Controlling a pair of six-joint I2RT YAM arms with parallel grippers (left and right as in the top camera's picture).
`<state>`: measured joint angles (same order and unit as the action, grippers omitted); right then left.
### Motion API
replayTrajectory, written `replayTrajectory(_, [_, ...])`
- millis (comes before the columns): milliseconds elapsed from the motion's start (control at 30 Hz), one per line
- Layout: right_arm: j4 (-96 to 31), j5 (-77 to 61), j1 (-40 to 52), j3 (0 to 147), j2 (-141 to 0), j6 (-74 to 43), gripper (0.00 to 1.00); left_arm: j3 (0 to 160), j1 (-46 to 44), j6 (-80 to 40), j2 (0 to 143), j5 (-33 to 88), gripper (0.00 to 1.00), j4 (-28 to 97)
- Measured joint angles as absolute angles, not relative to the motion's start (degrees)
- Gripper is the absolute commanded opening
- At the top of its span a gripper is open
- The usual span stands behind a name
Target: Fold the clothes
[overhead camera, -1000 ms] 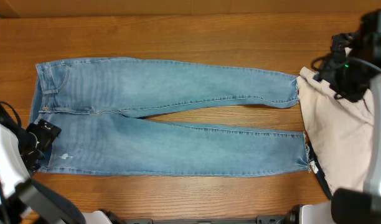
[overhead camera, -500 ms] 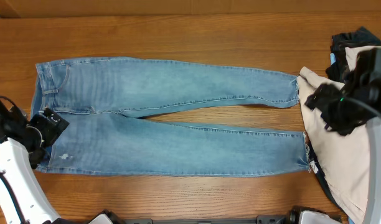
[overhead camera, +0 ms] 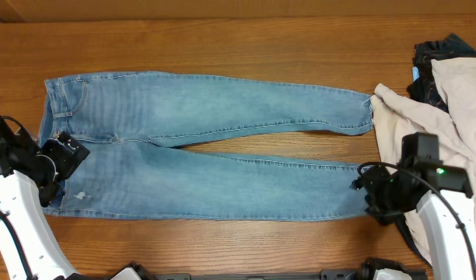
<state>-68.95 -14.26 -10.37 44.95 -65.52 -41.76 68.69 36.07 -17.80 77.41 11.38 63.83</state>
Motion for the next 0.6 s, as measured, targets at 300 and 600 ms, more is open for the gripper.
replayTrajectory(300, [-56.1, -15.9, -10.4, 33.2, -65.5, -49.6, 0.65, 68.7, 36.1, -17.8, 77.4, 11.4, 1.00, 63.7])
replayTrajectory(600, [-52.6, -11.1, -17.1, 27.5, -65.5, -53.3, 0.65, 68.7, 36.1, -17.8, 77.4, 11.4, 1.00, 63.7])
